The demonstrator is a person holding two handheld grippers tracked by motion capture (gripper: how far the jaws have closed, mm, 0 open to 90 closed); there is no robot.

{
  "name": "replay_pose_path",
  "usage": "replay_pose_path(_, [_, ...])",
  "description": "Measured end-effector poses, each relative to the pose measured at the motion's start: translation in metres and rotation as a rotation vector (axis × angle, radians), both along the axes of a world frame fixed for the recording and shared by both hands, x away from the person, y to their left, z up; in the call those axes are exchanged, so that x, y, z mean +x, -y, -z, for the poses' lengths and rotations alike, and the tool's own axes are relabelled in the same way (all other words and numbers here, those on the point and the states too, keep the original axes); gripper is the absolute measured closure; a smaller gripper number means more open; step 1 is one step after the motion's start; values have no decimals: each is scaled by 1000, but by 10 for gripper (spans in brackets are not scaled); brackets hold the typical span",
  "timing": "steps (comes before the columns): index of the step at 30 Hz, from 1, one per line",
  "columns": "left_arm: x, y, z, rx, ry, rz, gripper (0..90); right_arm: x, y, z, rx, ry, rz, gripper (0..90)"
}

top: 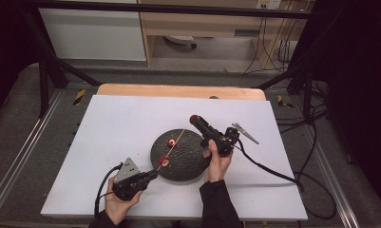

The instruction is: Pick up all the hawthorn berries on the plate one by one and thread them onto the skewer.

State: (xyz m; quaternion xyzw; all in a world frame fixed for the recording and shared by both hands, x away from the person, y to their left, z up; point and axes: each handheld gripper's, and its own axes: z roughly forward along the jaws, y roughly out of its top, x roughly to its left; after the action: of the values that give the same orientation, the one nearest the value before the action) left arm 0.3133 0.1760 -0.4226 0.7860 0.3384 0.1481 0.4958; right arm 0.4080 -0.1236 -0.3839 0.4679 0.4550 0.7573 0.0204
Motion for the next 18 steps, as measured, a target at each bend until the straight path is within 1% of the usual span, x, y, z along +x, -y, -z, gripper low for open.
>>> replay_pose_path(3, [0, 3, -1, -6, 5, 2, 883, 0, 1, -1, 18, 2, 2, 615])
replay_pose_path(9, [-1, 9, -2, -12, 10, 10, 883, -1, 1, -2, 32, 2, 6, 615])
replay_pose_path(14, [-1, 12, -2, -16, 15, 11, 883, -1, 0, -1, 54, -1, 4, 615])
replay_pose_path(18, [-1, 14, -2, -20, 13, 13, 883, -2, 0, -1, 63, 0, 5, 615])
